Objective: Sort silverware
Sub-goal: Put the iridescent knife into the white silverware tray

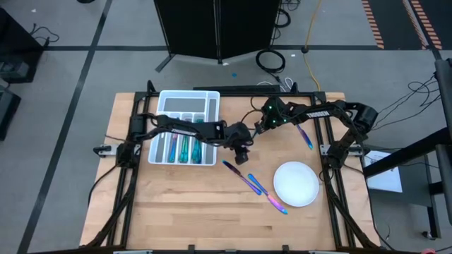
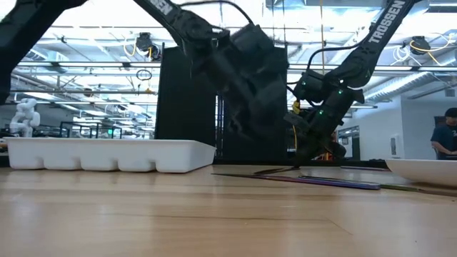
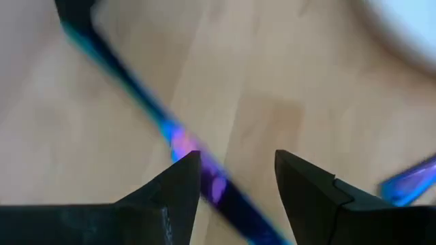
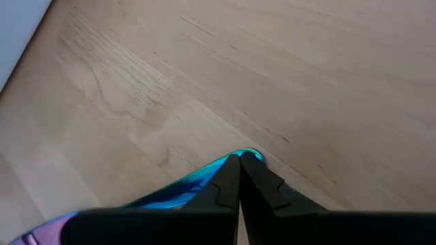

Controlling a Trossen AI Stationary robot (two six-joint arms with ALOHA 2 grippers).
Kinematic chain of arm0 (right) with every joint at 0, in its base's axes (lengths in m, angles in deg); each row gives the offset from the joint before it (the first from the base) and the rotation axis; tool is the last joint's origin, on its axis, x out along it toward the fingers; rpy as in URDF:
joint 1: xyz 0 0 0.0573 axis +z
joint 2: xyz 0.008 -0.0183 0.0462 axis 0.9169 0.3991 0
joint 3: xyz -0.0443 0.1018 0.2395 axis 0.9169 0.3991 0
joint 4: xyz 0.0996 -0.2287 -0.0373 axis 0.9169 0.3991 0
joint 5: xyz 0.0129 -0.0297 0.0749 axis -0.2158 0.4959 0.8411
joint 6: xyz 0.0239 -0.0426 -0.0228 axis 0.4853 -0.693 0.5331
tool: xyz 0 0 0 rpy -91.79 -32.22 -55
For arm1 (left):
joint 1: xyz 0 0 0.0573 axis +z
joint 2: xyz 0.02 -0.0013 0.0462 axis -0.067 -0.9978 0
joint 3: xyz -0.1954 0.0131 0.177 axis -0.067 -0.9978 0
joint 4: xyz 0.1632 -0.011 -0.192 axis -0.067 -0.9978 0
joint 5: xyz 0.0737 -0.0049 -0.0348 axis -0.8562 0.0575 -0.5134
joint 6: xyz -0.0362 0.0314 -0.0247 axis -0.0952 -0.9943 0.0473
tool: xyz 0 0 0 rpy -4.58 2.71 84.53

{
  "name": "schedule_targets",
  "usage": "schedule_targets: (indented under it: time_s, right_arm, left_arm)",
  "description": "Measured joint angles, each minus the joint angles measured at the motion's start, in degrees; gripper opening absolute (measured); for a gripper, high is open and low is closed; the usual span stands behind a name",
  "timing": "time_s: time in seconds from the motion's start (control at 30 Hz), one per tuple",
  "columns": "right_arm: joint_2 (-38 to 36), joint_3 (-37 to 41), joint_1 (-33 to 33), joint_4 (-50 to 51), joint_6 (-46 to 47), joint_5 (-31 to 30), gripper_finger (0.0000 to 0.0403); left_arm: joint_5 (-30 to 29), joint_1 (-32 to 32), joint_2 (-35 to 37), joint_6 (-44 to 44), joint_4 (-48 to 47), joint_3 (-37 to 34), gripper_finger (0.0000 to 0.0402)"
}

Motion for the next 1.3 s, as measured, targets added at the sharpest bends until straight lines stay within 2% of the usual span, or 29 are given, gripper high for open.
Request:
schedule_targets:
  time_s: [0.23, 0.43, 0.57, 0.7, 1.3]
  right_arm:
    - [0.03, 0.02, 0.0, -0.14, -0.24, 0.06, 0.0]
    - [0.05, 0.02, 0.0, -0.33, -0.66, 0.62, 0.0]
    - [0.05, 0.02, 0.0, -0.38, -0.37, 0.78, 0.0]
    - [0.05, 0.02, 0.0, -0.38, 0.0, 0.85, 0.0]
    - [0.04, 0.02, 0.0, -0.39, -0.03, 1.14, 0.0]
  left_arm:
    - [-8.39, 0.15, -3.94, 4.7, -1.96, 0.08, 0.0189]
    - [-8.98, 0.13, -4.23, 2.13, 0.11, 0.2, 0.0189]
    - [-9.71, 0.09, -4.05, 0.49, 1.37, 2.78, 0.0189]
    - [-13.55, 0.09, -3.92, -0.4, 1.98, 4.89, 0.0189]
    - [-11.96, 0.11, -8.91, 1.13, -0.41, 6.15, 0.0189]
